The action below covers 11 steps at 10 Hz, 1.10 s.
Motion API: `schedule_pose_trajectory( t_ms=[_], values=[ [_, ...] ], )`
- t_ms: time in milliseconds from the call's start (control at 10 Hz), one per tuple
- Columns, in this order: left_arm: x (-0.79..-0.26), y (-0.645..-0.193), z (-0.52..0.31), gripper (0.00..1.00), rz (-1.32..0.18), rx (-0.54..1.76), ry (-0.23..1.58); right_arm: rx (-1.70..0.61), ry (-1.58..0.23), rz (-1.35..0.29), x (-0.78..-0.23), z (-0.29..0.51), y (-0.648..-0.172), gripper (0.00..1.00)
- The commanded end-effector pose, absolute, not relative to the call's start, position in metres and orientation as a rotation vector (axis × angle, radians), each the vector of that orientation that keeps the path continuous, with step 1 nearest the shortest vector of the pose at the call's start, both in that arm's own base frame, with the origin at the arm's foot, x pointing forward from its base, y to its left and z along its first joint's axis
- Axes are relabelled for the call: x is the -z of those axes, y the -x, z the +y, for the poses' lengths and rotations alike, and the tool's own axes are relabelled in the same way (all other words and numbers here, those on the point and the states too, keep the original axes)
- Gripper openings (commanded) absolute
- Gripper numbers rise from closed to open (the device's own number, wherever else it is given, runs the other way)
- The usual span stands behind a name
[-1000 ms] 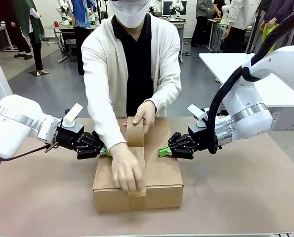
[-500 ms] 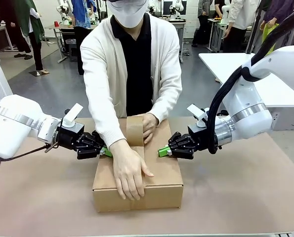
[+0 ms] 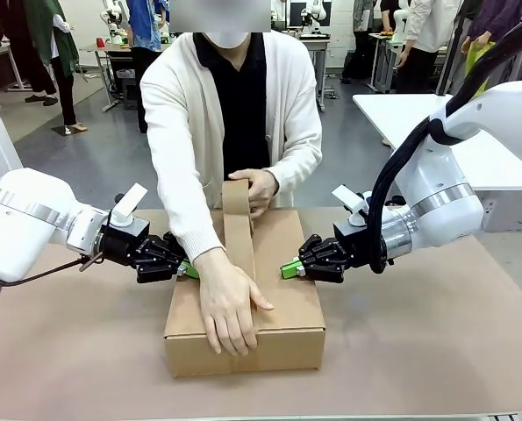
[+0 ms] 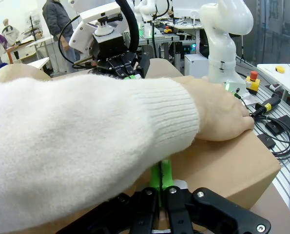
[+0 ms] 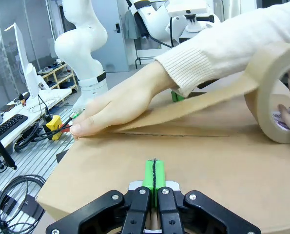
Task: Wrap the clocks to prevent damage.
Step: After the human seals the box with tape, release both hands from the side flaps of the Package Box.
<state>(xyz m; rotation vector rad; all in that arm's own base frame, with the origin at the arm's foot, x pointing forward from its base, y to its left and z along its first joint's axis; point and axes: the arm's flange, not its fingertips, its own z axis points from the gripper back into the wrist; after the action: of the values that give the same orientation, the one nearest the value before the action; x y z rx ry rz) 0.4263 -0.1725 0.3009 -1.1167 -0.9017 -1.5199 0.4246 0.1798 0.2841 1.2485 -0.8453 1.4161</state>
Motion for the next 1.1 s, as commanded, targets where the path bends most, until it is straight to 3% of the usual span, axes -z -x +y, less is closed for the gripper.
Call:
schedule_pose_trajectory(
  t_ms=[0, 1000],
  values=[
    [-0.299, -0.4255, -0.1734, 0.0, -0.899, 1.524, 1.107, -1.412, -1.235, -0.837, -0.2791, 0.1798, -0.4239, 0.01],
    [-0.299, -0.4255, -0.1734, 0.0, -0.899, 1.524, 1.107, -1.412, -1.235, -0.837, -0.2791, 0.1798, -0.4239, 0.01]
  ],
)
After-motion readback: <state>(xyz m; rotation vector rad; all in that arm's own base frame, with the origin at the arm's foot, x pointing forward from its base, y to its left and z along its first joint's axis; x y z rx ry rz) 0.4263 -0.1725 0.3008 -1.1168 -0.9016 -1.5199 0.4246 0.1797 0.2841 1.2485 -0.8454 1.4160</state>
